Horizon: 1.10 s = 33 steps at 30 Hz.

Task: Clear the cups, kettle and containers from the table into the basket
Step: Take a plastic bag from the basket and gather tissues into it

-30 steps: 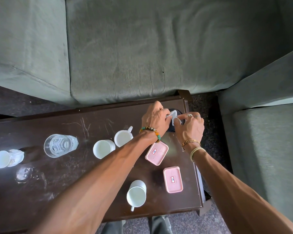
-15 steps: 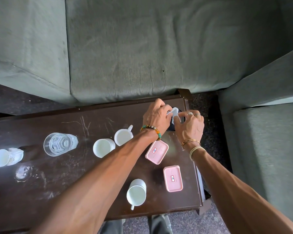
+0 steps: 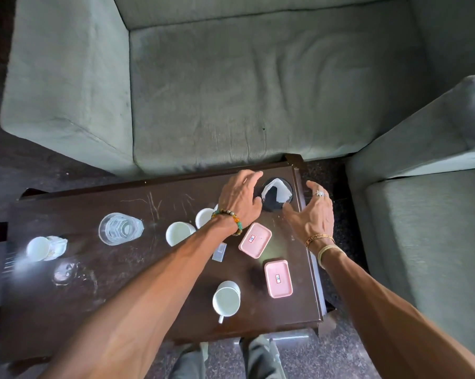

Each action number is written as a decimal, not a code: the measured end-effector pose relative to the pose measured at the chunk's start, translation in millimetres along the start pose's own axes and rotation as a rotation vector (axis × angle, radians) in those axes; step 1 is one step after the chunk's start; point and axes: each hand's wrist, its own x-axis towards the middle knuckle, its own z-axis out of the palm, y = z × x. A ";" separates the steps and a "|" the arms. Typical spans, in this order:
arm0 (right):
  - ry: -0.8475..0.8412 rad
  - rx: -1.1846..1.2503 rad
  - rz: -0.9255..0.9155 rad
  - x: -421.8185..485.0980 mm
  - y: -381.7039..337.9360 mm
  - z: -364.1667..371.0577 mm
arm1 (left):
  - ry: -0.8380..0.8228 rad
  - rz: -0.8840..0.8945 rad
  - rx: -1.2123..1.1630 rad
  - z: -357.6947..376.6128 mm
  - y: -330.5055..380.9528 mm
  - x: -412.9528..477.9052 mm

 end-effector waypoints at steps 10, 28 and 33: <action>-0.062 -0.034 -0.062 -48.6 -55.9 -113.4 | 0.046 0.005 0.136 -104.8 61.7 -65.9; 0.259 -0.231 -0.448 -177.1 -143.9 -228.0 | 0.273 0.315 0.308 -247.0 102.9 -189.3; 0.337 -0.244 -0.552 -246.6 -176.2 -214.6 | 0.342 0.318 0.333 -277.8 66.2 -256.4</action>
